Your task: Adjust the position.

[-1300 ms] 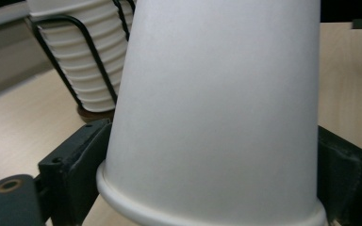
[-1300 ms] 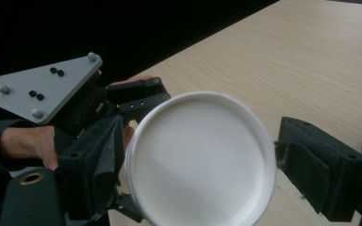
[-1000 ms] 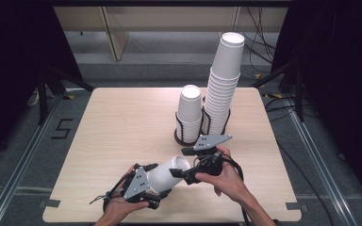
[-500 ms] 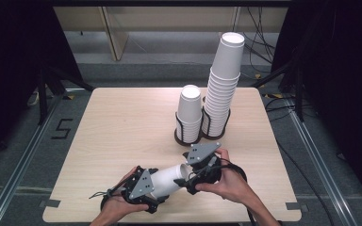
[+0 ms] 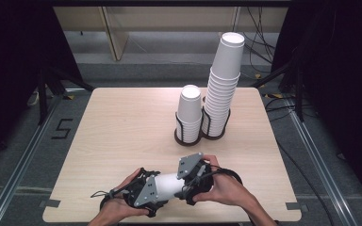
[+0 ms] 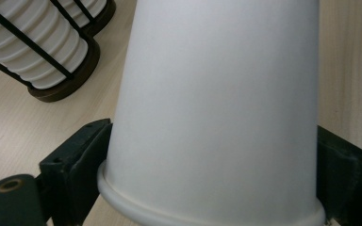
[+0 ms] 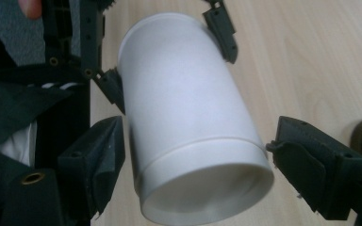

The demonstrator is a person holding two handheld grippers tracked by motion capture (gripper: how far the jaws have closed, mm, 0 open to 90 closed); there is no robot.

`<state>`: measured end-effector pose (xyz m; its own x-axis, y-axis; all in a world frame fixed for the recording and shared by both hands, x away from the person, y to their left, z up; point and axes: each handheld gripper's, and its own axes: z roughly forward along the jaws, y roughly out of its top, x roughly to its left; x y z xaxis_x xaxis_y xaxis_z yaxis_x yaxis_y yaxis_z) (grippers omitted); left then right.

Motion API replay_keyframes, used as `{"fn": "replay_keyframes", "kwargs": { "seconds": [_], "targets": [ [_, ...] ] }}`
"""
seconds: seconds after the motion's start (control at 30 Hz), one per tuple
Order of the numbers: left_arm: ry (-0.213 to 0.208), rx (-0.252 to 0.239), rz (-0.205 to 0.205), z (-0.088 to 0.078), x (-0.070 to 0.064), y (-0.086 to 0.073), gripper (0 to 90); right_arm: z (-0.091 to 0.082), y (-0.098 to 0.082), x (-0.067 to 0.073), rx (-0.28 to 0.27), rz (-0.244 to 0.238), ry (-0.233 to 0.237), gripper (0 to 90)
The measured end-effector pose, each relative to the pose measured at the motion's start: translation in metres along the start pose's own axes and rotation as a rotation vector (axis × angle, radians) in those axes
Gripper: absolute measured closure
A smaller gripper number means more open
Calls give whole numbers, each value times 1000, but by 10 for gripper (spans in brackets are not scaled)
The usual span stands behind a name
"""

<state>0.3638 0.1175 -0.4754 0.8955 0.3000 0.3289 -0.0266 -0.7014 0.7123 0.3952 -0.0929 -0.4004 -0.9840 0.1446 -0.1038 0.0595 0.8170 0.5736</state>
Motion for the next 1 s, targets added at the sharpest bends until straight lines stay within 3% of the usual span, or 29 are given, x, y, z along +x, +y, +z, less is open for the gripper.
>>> {"fn": "replay_keyframes", "kwargs": {
  "seconds": [0.2,0.23,0.27,0.33,0.4,0.43,0.47,0.53,0.57,0.63,0.7,0.83,1.0],
  "targets": [
    [0,-3,30,-1,-2,2,102,17,2,4,92,-31,21,197],
    [2,-11,30,-1,-2,2,102,20,2,4,99,-58,33,198],
    [3,-14,32,-1,-2,2,101,21,1,6,120,-32,23,205],
    [0,-16,34,-1,-2,1,99,23,0,4,125,-53,34,214],
    [-6,-26,31,-1,-1,0,88,23,0,5,132,-39,31,216],
    [-26,-55,14,-2,1,-3,80,21,0,6,132,-47,33,223],
    [-31,-94,-14,-2,1,-5,75,20,0,5,125,-57,34,224],
    [-35,-114,-19,-2,2,-7,65,18,0,5,120,-56,41,226],
    [-41,-153,-38,-3,2,-9,65,17,-1,4,113,-51,47,226],
    [-63,-209,-54,-5,5,-12,61,14,-4,-3,66,-75,90,228],
    [-67,-241,-67,-6,6,-13,60,13,-6,-5,44,-65,108,228],
    [-76,-276,-78,-9,7,-13,66,11,-11,-10,9,-59,126,229],
    [-62,-257,-46,-12,8,-10,98,10,-14,-13,-19,-63,129,232]
  ]
}}
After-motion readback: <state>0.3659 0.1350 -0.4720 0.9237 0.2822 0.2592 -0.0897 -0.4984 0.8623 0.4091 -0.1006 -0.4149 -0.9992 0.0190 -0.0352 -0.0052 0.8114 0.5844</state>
